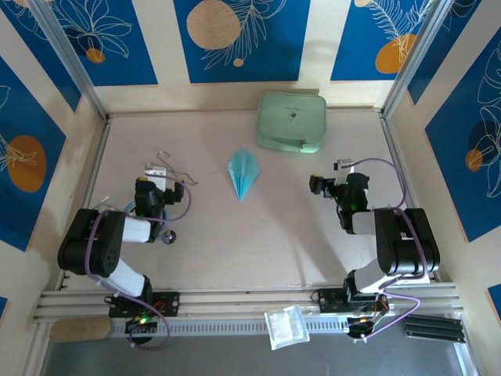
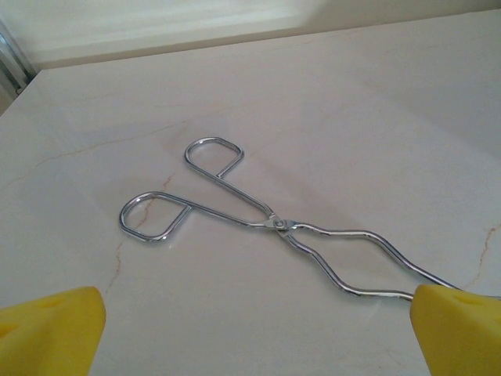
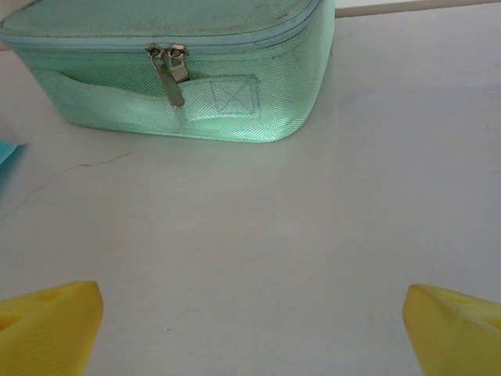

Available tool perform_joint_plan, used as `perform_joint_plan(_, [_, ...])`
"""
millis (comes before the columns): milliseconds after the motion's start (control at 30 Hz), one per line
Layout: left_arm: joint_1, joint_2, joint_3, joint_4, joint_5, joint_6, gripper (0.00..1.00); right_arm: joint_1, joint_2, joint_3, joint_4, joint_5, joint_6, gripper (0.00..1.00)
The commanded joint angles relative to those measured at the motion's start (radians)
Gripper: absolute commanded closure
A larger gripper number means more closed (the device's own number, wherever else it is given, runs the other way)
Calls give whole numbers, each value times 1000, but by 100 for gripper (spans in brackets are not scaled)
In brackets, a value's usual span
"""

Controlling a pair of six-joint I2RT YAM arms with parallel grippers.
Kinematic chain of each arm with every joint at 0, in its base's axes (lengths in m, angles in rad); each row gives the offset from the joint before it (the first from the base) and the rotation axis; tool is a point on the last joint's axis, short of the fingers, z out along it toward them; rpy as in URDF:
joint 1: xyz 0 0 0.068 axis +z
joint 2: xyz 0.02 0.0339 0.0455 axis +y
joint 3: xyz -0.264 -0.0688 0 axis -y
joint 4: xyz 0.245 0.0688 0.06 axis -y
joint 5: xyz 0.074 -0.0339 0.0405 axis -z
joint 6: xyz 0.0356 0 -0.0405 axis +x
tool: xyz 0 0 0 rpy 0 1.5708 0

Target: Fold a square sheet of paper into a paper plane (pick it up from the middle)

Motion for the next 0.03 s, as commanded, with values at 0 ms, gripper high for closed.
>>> perform_joint_plan(0, [13,8,19,0,12,1,1,-6,7,23,4,-18,-3,1])
